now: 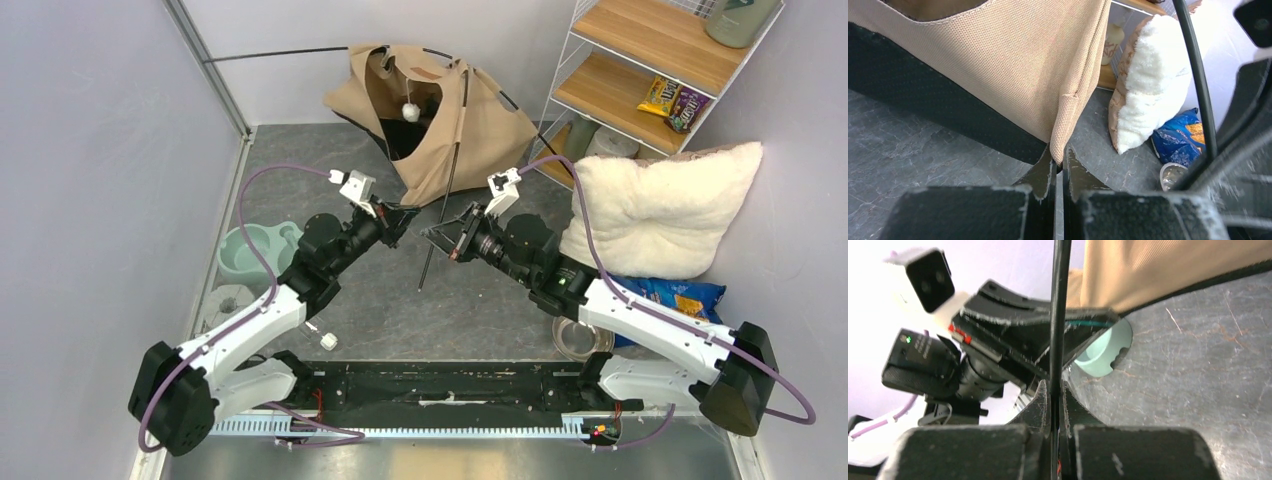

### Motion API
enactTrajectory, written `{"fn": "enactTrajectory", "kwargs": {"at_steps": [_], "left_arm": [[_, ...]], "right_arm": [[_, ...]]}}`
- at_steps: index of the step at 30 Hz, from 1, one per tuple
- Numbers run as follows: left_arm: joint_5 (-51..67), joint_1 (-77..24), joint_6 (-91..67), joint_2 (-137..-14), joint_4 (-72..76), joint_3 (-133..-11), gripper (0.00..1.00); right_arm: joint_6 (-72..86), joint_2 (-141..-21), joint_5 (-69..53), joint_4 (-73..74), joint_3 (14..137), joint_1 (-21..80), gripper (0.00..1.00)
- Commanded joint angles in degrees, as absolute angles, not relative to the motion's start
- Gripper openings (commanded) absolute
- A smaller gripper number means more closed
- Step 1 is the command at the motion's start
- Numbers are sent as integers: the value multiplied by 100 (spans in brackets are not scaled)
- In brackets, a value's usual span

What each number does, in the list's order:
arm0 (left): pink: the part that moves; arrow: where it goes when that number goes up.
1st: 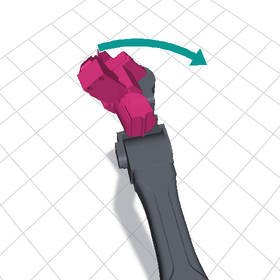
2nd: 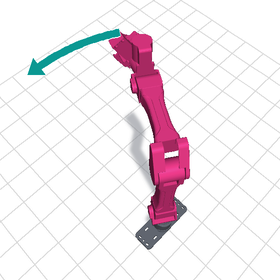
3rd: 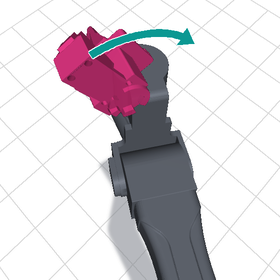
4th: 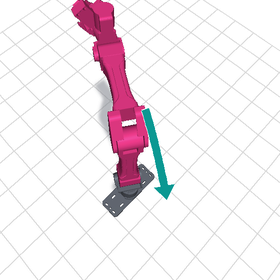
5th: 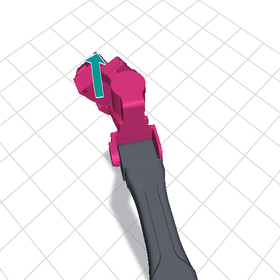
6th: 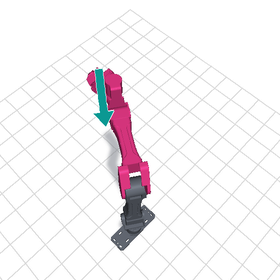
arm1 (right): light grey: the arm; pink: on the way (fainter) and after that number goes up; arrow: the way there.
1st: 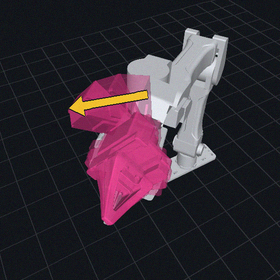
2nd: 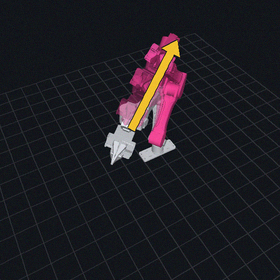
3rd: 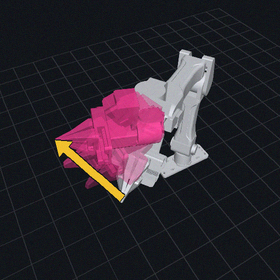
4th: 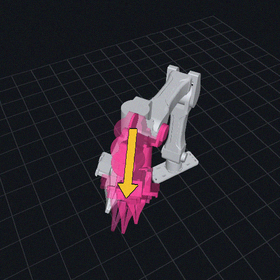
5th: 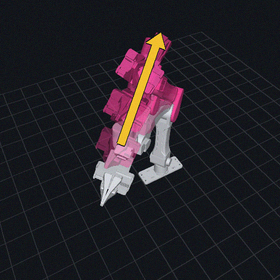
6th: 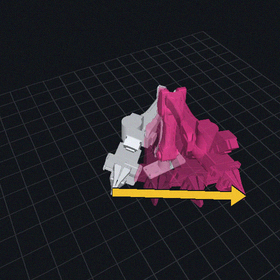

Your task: Set up the pet tent

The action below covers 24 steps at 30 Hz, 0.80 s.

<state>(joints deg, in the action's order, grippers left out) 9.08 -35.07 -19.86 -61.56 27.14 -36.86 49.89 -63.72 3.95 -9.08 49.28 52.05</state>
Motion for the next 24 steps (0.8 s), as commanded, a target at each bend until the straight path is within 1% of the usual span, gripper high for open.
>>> {"fn": "enactTrajectory", "kwargs": {"at_steps": [1, 6, 13, 24], "left_arm": [[1236, -3538, -2157, -5624, 2421, -3330, 2], [1278, -3534, -2349, -5434, 2193, -3195, 2], [1133, -3533, -2719, -5298, 1517, -3153, 2], [945, -3533, -3042, -4828, 1202, -2799, 2]], "right_arm": [[4970, -6510, 1318, -1857, 5430, 4836, 0], [4948, -6880, 1505, -2563, 5545, 4825, 0], [5185, -7402, 1990, -3502, 5544, 4825, 0], [5126, -7688, 2427, -3642, 5820, 4827, 0]]}}
